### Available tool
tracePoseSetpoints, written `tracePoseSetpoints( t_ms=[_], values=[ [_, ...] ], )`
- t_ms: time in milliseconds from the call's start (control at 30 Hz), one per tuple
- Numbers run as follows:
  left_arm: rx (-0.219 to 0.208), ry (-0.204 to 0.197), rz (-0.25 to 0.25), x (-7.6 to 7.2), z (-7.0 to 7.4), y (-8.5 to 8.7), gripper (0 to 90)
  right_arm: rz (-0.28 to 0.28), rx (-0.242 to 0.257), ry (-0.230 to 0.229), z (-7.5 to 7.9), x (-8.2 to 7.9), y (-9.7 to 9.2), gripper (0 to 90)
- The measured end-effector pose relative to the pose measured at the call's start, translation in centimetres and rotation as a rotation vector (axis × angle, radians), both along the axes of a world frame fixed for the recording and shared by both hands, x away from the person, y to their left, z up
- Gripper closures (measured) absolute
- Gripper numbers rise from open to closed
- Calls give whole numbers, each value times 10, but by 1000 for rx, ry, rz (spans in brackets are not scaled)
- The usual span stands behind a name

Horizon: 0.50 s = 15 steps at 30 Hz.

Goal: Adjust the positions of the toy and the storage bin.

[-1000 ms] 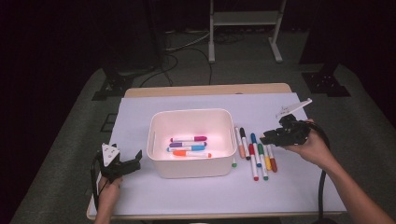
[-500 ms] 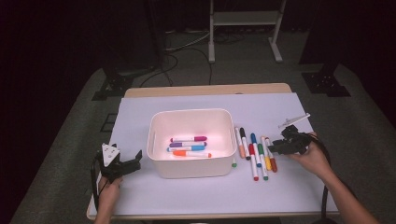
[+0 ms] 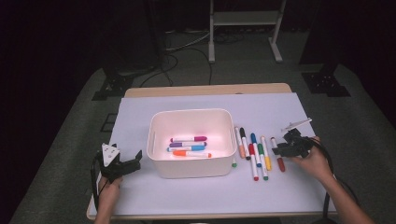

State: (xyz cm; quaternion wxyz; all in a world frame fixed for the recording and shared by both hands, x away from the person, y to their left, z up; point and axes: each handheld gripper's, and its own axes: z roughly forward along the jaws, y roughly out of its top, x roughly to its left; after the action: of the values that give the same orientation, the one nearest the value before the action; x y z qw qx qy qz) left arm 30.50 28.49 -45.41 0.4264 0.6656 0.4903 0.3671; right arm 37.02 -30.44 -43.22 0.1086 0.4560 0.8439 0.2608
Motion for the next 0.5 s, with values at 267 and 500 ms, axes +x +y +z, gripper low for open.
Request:
tracePoseSetpoints(
  t_ms=[267,500],
  values=[
    [0,1,2,0,0,0,0,-56,-33,-36,-5,-13,-18,713],
    [-1,3,2,0,0,0,0,-58,-41,-45,-4,-14,-17,759]
  ],
)
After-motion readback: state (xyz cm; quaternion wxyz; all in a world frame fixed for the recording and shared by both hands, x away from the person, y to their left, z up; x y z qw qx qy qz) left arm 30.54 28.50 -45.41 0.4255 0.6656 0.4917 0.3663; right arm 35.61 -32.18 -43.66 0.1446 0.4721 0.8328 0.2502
